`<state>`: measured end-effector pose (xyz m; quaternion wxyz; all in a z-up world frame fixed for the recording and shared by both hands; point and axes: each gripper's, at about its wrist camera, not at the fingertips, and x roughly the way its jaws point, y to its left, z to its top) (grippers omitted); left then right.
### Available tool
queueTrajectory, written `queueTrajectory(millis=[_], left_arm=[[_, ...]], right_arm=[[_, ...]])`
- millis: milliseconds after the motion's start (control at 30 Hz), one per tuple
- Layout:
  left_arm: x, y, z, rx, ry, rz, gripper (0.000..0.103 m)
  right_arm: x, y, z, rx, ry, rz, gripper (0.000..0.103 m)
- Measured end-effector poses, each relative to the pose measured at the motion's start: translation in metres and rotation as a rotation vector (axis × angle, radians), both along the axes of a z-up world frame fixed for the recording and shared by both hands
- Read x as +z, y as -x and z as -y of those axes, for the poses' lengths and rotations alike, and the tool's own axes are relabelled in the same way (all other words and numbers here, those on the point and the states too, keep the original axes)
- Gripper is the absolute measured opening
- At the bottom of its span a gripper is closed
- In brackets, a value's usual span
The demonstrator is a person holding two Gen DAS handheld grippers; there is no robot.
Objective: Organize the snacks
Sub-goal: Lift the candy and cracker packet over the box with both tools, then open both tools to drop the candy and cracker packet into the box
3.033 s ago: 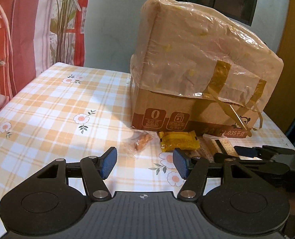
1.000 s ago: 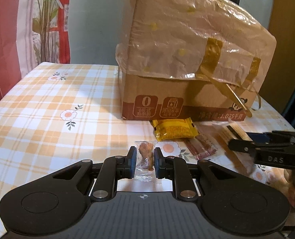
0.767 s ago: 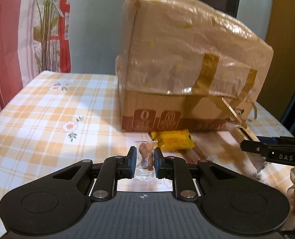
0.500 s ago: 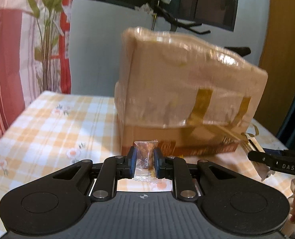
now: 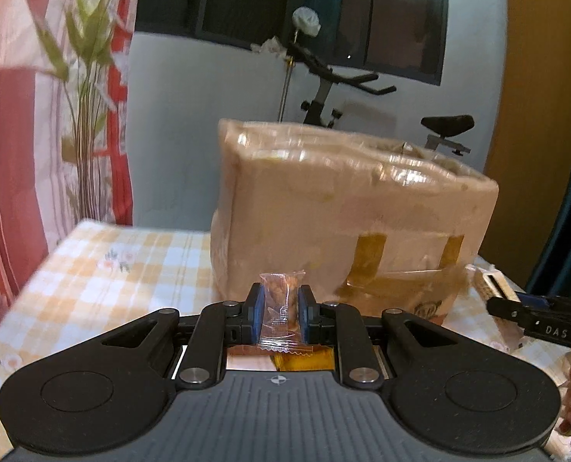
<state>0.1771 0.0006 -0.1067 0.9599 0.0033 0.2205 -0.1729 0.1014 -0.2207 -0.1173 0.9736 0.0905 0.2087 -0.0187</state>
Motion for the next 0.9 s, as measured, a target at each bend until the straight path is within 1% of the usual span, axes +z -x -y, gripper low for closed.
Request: queueTrajectory(millis=[167, 267, 400, 467, 533, 600, 700, 767, 900], left_arm=[[0.018, -0.006, 0.001, -0.002, 0.023, 0.040, 0.019], [0.034, -0.013, 0.004, -0.009, 0.031, 0.080, 0.019], [0.063, -0.025, 0.014, -0.018, 0.049, 0.156, 0.019], [0.075, -0.033, 0.022, -0.026, 0.048, 0.196, 0.019], [0.083, -0.044, 0.032, -0.036, 0.036, 0.219, 0.020], [0.087, -0.059, 0.040, -0.042, 0.035, 0.206, 0.020], [0.086, -0.086, 0.050, -0.039, 0.050, 0.148, 0.020], [0.084, -0.100, 0.053, -0.039, 0.042, 0.122, 0.020], [0.080, -0.120, 0.056, -0.022, 0.012, 0.099, 0.020]], right_arm=[[0.006, 0.003, 0.025, -0.100, -0.013, 0.007, 0.050], [0.019, 0.004, 0.035, -0.128, -0.001, 0.045, 0.050], [0.057, -0.010, 0.042, -0.118, 0.034, 0.142, 0.050], [0.079, -0.021, 0.043, -0.097, 0.028, 0.197, 0.050], [0.097, -0.035, 0.039, -0.060, 0.026, 0.239, 0.050], [0.108, -0.050, 0.034, -0.020, 0.030, 0.259, 0.050], [0.116, -0.081, 0.017, 0.047, 0.051, 0.255, 0.050], [0.115, -0.103, 0.005, 0.088, 0.051, 0.231, 0.050], [0.111, -0.142, -0.013, 0.150, 0.031, 0.163, 0.050]])
